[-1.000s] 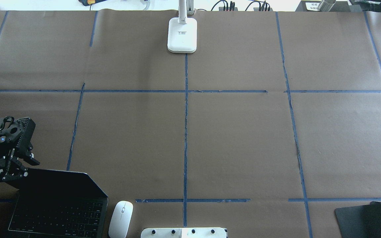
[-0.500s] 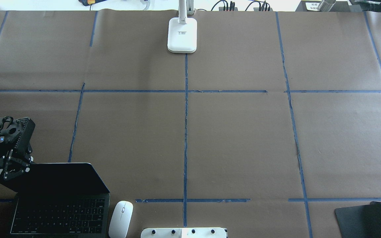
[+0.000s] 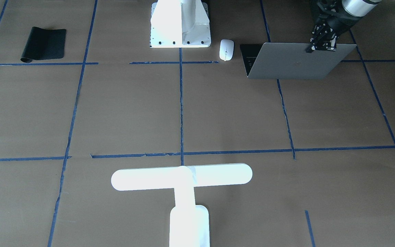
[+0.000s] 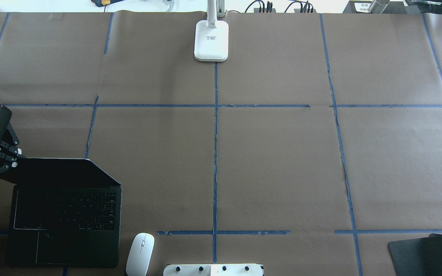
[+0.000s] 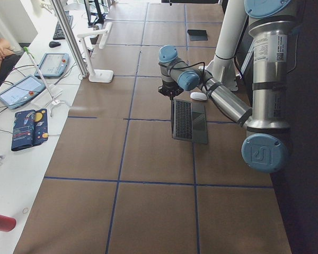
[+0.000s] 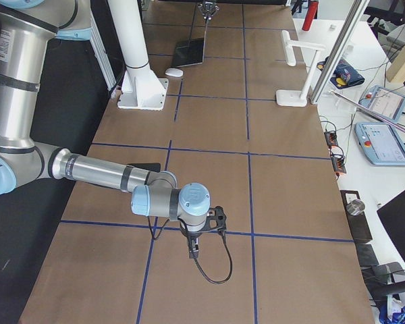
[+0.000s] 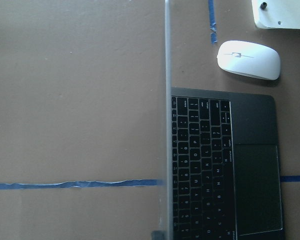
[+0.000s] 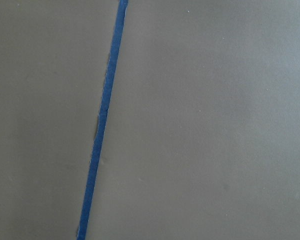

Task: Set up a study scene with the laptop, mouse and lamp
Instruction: 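Lower the left gripper onto the grey laptop's near edge and grasp it, then slide the laptop with the left gripper toward the white lamp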

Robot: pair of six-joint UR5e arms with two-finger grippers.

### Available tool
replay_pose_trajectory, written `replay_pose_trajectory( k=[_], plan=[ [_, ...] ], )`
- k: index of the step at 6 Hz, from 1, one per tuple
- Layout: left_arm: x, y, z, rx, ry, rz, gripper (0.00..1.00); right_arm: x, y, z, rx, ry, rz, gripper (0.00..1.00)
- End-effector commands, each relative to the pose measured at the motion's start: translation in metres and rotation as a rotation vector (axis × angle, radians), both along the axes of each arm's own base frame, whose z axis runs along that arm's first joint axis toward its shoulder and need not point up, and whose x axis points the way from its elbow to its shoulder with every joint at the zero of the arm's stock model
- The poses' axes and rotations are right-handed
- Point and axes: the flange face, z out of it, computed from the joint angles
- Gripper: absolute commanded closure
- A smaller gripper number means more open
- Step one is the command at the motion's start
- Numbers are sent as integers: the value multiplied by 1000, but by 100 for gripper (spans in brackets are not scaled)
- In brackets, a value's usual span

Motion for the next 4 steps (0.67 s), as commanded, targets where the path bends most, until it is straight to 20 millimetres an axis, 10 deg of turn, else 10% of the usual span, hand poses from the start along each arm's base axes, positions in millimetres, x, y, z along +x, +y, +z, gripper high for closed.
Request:
replay_pose_trajectory(
  k=[1, 4],
  plan=[
    [21, -41, -16, 36, 6, -25, 98, 1, 0, 0, 0, 0, 1, 0],
    [44, -114, -75, 37, 11, -79, 99, 0, 0, 0, 1, 0, 0, 0]
  ],
)
